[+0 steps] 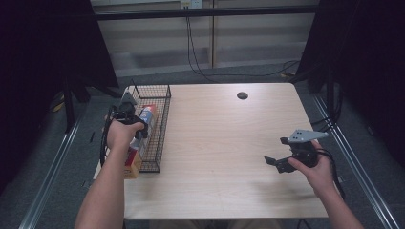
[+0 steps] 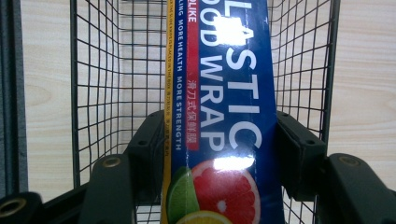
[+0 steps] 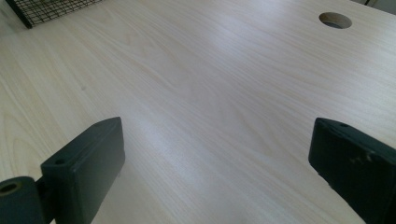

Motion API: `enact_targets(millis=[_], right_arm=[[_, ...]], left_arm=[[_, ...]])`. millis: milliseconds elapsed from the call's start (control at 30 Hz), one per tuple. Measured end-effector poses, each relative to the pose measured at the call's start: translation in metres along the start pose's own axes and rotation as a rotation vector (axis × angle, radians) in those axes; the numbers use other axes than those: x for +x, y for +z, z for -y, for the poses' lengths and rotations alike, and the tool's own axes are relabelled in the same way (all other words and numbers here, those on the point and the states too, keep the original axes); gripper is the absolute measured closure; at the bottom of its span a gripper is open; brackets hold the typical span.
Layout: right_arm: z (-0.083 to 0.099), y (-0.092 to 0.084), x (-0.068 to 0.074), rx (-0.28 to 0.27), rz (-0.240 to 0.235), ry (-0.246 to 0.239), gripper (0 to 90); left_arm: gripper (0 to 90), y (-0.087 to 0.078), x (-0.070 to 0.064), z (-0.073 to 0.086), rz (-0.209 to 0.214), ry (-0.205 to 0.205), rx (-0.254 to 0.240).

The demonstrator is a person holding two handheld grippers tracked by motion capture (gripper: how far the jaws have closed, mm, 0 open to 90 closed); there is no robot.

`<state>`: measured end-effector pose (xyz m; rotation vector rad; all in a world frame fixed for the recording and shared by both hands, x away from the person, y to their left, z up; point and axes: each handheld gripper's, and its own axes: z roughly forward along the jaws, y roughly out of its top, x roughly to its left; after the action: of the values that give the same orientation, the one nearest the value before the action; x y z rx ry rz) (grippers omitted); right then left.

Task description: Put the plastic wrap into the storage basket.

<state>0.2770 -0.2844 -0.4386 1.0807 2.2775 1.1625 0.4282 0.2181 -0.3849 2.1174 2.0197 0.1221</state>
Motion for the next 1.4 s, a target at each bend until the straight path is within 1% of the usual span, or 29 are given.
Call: enact_targets(millis=[133,167,300,400,467,500,567,600,633,700,767,800,867,933,1000,1033,1100,1233,1300,1400], right_arm=[[0.000,0.001,0.000,0.001,-0.002,-0.002,3.5],[0.000,0.002,0.000,0.002,-0.004,-0.003,3.5],[0.000,0.001,0.000,0.001,-0.006,-0.005,3.5],[0.000,0.000,-0.001,0.001,-0.002,-0.004,3.5],[0.001,0.000,-0.001,0.002,-0.003,-0.005,3.5],[0.001,0.000,-0.001,0.003,-0.001,-0.007,3.5],[0.000,0.000,-0.002,0.002,0.001,-0.006,3.5],[0.000,0.000,-0.002,0.002,0.001,-0.005,3.5],[0.000,0.000,-0.002,0.001,0.000,-0.002,3.5],[-0.001,0.001,-0.003,-0.003,-0.003,-0.002,3.5],[-0.002,0.003,-0.002,-0.001,-0.008,-0.003,3.5],[-0.002,0.003,-0.002,0.000,-0.009,-0.007,3.5],[-0.002,0.003,-0.002,0.006,-0.005,-0.011,3.5],[-0.002,0.002,-0.002,0.002,-0.004,-0.012,3.5],[-0.001,0.001,-0.002,0.000,-0.006,-0.012,3.5],[-0.001,0.001,-0.001,0.001,-0.004,-0.013,3.5],[-0.001,-0.001,-0.001,-0.004,-0.001,-0.012,3.5],[-0.002,-0.002,-0.001,-0.007,-0.003,-0.007,3.5],[-0.002,-0.002,-0.001,-0.007,-0.003,-0.009,3.5],[-0.001,-0.003,-0.001,-0.007,-0.006,-0.011,3.5]], left_arm=[[42.2,0.000,0.000,0.001,0.004,-0.006,-0.003],[42.0,0.000,0.000,0.001,0.004,-0.006,-0.009],[41.4,0.000,0.000,0.001,0.001,0.007,-0.005],[40.6,0.001,-0.001,0.001,0.000,0.003,-0.015],[39.6,0.002,-0.001,0.001,0.003,-0.003,-0.023],[39.0,0.001,-0.001,0.000,0.009,0.002,-0.022],[37.3,-0.003,-0.001,0.000,0.019,-0.017,-0.055],[36.5,-0.004,-0.001,-0.001,0.019,-0.017,-0.064],[35.0,-0.006,-0.001,-0.001,0.029,-0.007,-0.059],[30.9,-0.009,-0.001,-0.001,0.039,-0.014,-0.075],[26.6,-0.012,-0.001,0.000,0.048,-0.012,-0.085],[24.8,-0.014,-0.001,0.000,0.055,-0.001,-0.089],[22.5,-0.017,-0.003,0.000,0.060,-0.008,-0.100],[20.9,-0.020,-0.004,0.000,0.077,0.015,-0.099],[19.2,-0.024,-0.006,0.001,0.076,0.033,-0.111],[19.0,-0.026,-0.007,0.001,0.093,0.018,-0.120],[18.8,-0.030,-0.009,0.002,0.097,0.048,-0.122],[17.3,-0.039,-0.014,0.004,0.133,0.067,-0.151],[16.2,-0.043,-0.018,0.005,0.137,0.074,-0.166],[16.1,-0.046,-0.023,0.006,0.160,0.095,-0.176]])
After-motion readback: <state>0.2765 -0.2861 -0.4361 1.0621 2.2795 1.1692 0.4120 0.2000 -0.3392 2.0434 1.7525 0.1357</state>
